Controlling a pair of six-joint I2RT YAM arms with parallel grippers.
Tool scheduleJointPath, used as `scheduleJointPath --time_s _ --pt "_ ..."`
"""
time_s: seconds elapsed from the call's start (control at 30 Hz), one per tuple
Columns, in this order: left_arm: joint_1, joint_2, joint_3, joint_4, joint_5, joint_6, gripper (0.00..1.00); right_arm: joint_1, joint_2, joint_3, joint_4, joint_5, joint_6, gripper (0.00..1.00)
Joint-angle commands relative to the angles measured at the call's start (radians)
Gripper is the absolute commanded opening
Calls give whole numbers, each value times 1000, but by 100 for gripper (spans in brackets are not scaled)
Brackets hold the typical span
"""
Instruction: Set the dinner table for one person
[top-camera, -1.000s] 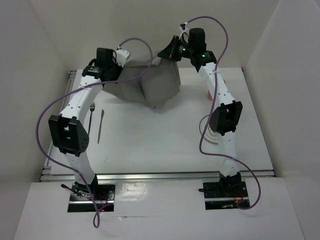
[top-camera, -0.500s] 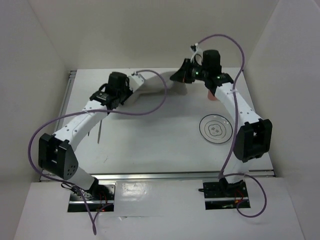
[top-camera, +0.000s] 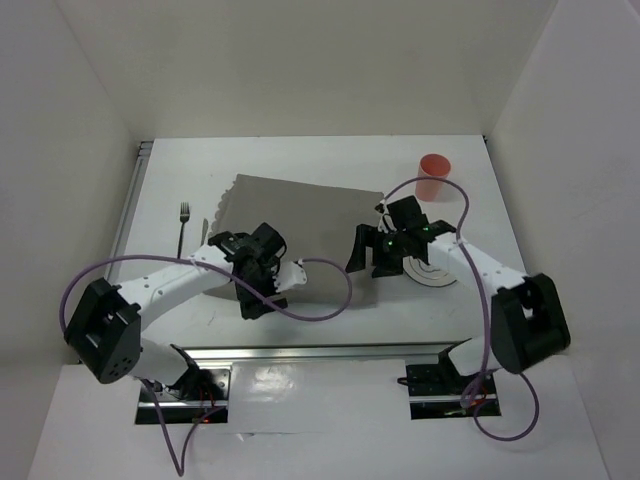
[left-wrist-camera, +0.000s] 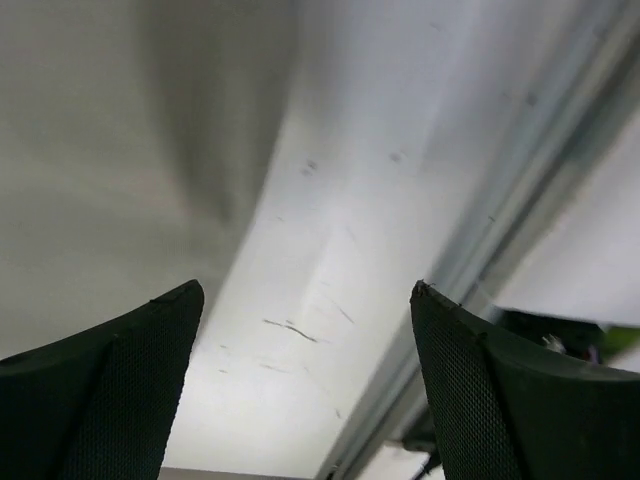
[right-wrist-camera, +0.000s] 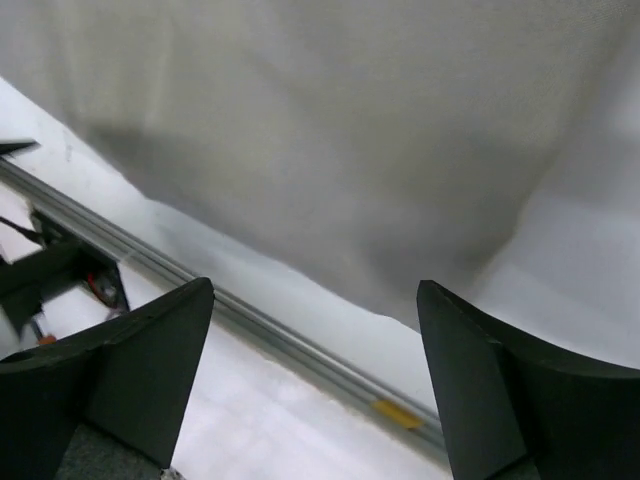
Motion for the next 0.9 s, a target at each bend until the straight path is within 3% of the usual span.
scheduleJointPath --time_s 0.0,0.1,0.17,0.3,0.37,0.47,0.63,0.73,0.77,0.83,0.87 --pt "-6 -78 12 -168 114 20 91 39 -157 -18 -138 122 132 91" --pt "98 -144 78 -180 115 -35 100 51 -254 -77 -190 136 233 91" --pt "220 -144 104 -113 74 -98 100 63 -306 -126 -175 136 303 91" --pt "438 -27 104 -2 -139 -216 99 74 -306 -243 -109 146 360 91" --pt "571 37 104 35 -140 -216 97 83 -290 -252 -78 155 360 91" --pt "649 126 116 93 -114 -227 96 83 -253 -262 -22 178 373 93" --pt "670 241 146 84 -48 -250 92 83 -164 -309 145 129 392 93" --pt "670 250 127 95 -35 -259 80 83 -98 -318 190 109 393 92" --pt "670 250 112 105 -26 -259 74 83 -87 -318 204 109 393 86" --pt "670 250 100 105 -26 -249 57 83 -75 -331 222 97 403 71" --pt "670 250 100 105 -17 -249 33 83 -75 -331 222 97 403 63"
